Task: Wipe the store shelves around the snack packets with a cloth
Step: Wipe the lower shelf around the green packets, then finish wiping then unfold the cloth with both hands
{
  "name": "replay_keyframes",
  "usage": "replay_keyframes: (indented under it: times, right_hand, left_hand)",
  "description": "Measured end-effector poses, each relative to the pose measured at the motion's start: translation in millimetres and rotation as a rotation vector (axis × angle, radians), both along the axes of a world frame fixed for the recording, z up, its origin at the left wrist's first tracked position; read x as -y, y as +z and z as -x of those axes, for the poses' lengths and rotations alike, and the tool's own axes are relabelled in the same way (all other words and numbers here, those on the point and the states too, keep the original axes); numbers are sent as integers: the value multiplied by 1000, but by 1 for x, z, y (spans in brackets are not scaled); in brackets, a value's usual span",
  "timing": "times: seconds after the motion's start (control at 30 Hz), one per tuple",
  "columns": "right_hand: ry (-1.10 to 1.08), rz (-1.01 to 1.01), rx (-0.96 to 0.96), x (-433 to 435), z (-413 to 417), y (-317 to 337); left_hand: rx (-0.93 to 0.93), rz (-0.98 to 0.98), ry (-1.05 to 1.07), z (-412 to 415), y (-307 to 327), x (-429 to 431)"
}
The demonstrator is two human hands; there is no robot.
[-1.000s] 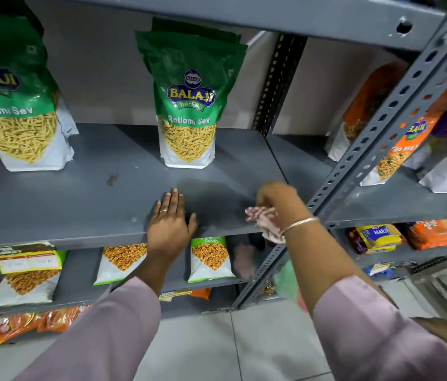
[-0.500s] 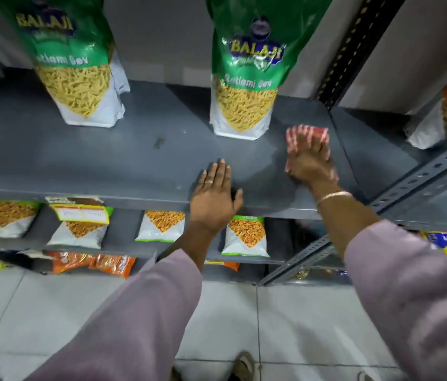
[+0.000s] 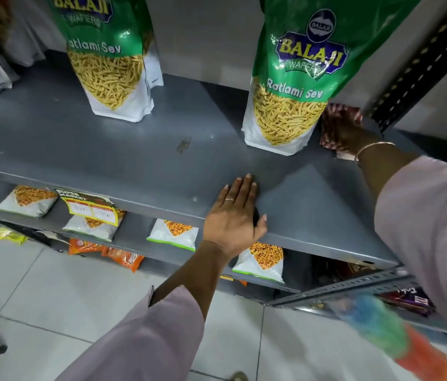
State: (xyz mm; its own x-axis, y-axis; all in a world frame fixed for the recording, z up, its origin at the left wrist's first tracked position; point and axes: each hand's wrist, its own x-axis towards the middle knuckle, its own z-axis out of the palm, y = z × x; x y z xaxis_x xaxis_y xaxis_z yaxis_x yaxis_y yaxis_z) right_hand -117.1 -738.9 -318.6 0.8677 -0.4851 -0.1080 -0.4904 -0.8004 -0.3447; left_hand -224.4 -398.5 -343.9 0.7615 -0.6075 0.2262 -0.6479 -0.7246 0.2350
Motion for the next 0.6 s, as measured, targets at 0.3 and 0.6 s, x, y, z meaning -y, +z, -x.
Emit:
replay_keyframes:
  times: [0.3, 0.6]
  right_hand:
    - [158, 129, 33, -72, 80, 27]
    - [181, 21, -169, -162, 208, 46]
  left_hand:
    - [-15, -66, 9, 3, 6, 0]
    - [-77, -33, -28, 11, 17, -7]
